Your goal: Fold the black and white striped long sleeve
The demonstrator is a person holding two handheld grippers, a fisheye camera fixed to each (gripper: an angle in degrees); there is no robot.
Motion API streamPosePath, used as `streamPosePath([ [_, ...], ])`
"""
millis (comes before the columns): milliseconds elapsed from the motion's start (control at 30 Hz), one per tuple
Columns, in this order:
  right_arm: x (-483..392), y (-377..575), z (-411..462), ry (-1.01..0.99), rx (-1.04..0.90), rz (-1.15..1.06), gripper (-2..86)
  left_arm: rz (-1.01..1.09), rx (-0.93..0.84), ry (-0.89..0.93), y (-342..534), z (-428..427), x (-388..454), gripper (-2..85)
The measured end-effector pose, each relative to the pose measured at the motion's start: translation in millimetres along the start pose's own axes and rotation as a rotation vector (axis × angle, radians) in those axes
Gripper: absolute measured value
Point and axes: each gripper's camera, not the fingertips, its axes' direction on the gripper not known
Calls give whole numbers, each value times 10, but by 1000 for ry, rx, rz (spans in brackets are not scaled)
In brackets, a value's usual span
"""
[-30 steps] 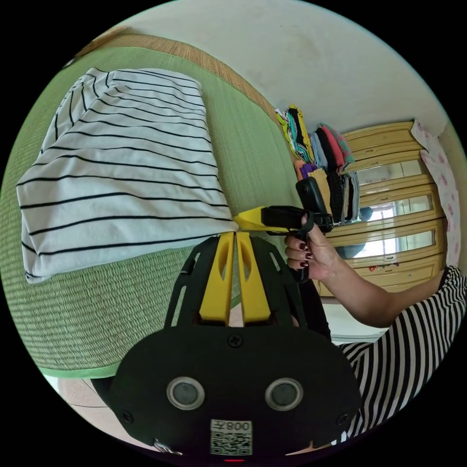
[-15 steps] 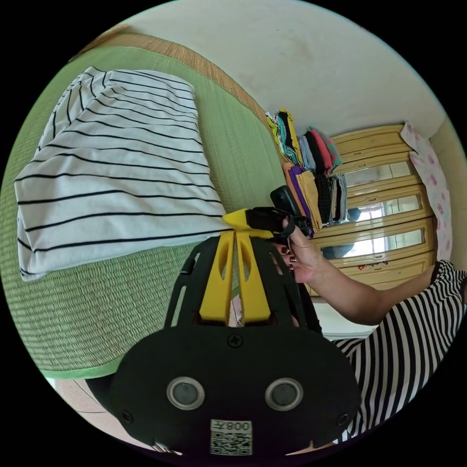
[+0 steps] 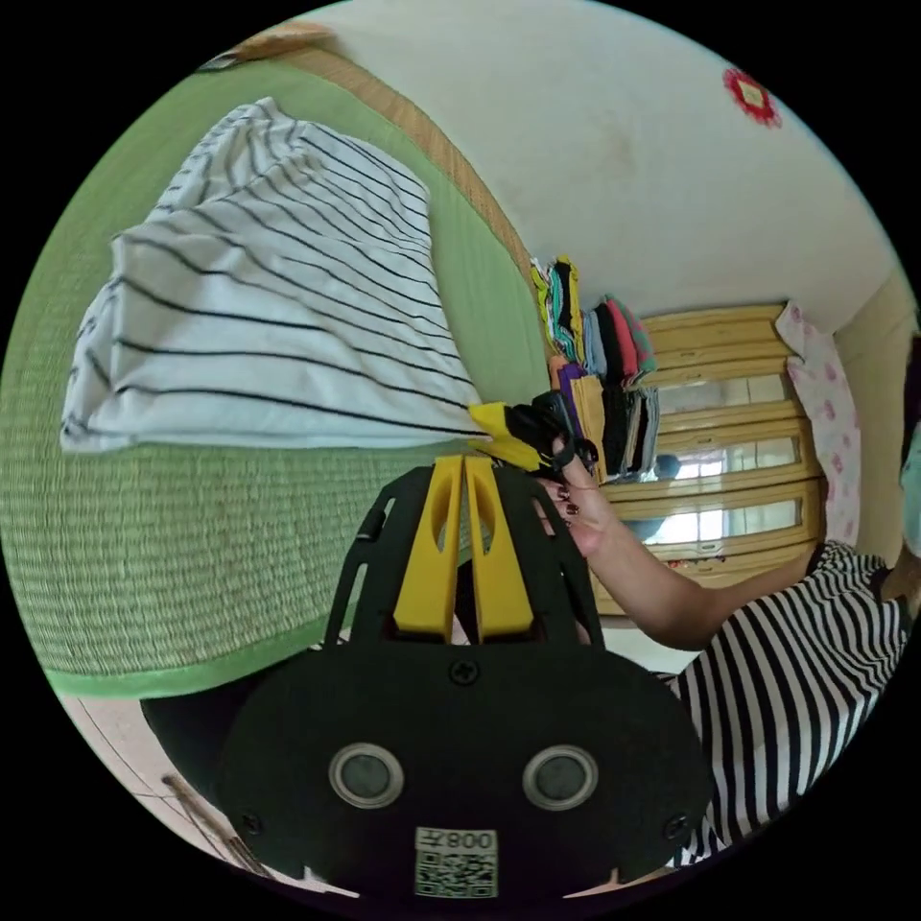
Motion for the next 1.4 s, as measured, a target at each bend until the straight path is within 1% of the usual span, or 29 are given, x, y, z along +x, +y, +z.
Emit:
streamPosePath([
  [133, -193, -3, 12, -8, 9, -46, 22, -176, 156, 126, 272, -215, -431, 21],
  [167, -257, -7, 22, 0, 8, -59, 21, -227, 214, 170, 363, -274, -561, 33],
  [267, -401, -22, 51, 10, 3, -86, 20, -343, 307, 257, 552, -343, -834, 79],
  [367, -525, -40, 81, 28, 0, -106, 20, -435, 367, 336, 698, -321, -1039, 110],
  [567, -678, -47, 126, 42, -1, -125, 19, -555, 520, 479, 963, -226, -1330, 119],
  [733, -751, -32, 129, 50, -1, -140, 19, -577, 529, 462, 1054, -201, -1415, 118],
  [900, -795, -15, 92, 42, 7, -152, 19, -612, 552, 484, 1178, -167, -1479, 110],
  [1000, -811, -6, 81, 48, -3, -160, 19, -630, 562, 493, 1258, -149, -1506, 95],
  [1167, -772, 81, -32, 55, 4, -162, 18, -645, 580, 505, 1407, -121, -1513, 43],
  [1400, -571, 352, -357, 70, 45, -127, 11, -608, 512, 486, 1611, -162, -1340, 26],
])
